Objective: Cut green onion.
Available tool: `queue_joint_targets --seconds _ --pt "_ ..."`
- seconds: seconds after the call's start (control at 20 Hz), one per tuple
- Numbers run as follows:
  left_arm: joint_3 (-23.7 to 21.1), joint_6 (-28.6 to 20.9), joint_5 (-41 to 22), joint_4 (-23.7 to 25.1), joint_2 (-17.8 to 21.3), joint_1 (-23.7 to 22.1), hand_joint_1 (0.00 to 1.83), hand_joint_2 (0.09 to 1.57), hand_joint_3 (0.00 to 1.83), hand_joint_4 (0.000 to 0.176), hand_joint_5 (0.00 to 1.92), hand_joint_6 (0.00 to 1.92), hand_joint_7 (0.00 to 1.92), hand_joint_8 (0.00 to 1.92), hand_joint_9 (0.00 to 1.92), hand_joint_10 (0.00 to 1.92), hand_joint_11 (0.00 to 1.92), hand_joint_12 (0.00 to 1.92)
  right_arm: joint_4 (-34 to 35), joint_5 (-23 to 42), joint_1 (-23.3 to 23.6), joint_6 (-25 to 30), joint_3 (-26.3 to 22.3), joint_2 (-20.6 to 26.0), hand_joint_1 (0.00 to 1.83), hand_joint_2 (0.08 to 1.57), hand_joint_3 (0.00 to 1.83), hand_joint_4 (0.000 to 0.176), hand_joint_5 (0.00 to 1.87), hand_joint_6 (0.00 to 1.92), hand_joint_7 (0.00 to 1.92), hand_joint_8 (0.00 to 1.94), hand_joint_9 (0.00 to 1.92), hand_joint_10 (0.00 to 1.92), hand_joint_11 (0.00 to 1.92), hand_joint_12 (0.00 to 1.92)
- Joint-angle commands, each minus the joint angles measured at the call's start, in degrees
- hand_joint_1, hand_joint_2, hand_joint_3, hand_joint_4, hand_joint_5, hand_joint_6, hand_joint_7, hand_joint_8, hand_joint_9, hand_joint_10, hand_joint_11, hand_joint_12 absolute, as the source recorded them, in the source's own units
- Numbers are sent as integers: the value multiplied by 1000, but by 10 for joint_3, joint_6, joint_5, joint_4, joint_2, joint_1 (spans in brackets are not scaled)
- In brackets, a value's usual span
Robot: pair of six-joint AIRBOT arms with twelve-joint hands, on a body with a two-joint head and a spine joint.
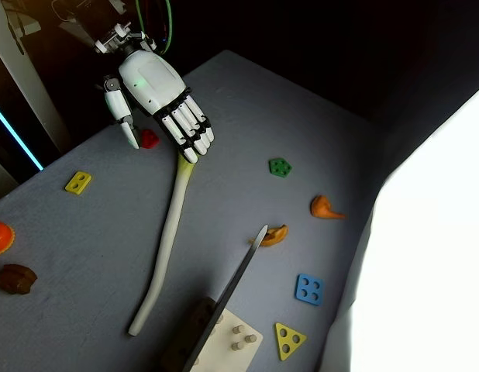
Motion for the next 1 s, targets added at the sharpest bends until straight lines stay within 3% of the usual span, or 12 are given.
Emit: queue_joint_targets --seconds 0.0,0.1,0.15,0.2,0.25,0.3,0.35,0.55,0.7,0.95 --pt "3 0 31 46 -3 -2 338 1324 1 47 40 0 25 1 75 2 0 227 26 51 3 0 3 5 1154 1057 212 0 843 1275 825 1941 858 1921 757 1921" --pt "2 0 31 44 -4 1 358 1312 0 45 64 6 45 3 83 3 0 314 26 51 3 0 3 5 1159 1038 214 0 907 1170 1006 1941 1075 1921 1002 1921" --pt "2 0 31 41 -5 1 338 1320 1 41 53 1 34 1 72 2 0 284 26 51 3 0 3 5 1132 857 706 0 860 1421 1305 1941 1368 1921 1352 1921" --pt "2 0 31 37 -5 1 317 1324 2 40 55 2 31 0 73 3 0 287 26 51 3 0 3 5 1432 879 578 0 1083 1768 1436 1941 1513 1921 1513 1921" --pt "2 0 31 32 -6 1 311 1320 0 42 71 6 42 3 80 4 0 358 26 51 3 0 3 5 1542 895 552 34 1285 1890 1522 1941 1612 1921 1625 1921" --pt "3 0 31 26 -7 1 317 1314 0 43 80 7 55 5 81 4 0 352 26 51 3 0 3 5 1580 888 571 148 1325 1915 1572 1941 1659 1921 1663 1921" --pt "4 0 31 23 -9 1 303 1320 1 40 76 4 54 3 78 2 0 355 26 51 3 0 3 5 1579 899 588 170 1293 1920 1564 1941 1653 1921 1654 1921" --pt "12 0 31 15 -21 1 252 1338 4 39 29 4 50 1 65 1 0 419 26 51 5 0 3 5 1553 932 551 176 1290 1921 1510 1941 1605 1921 1606 1921" --pt "18 0 31 12 -30 2 370 1309 0 40 74 13 98 7 94 7 0 551 40 58 6 -17 3 5 1556 914 532 176 1227 1921 1475 1941 1583 1921 1594 1921" --pt "23 0 31 12 -33 6 297 1332 3 44 20 0 50 0 43 0 0 406 98 72 6 -92 3 5 1588 876 577 176 1299 1921 1538 1941 1614 1921 1617 1921"
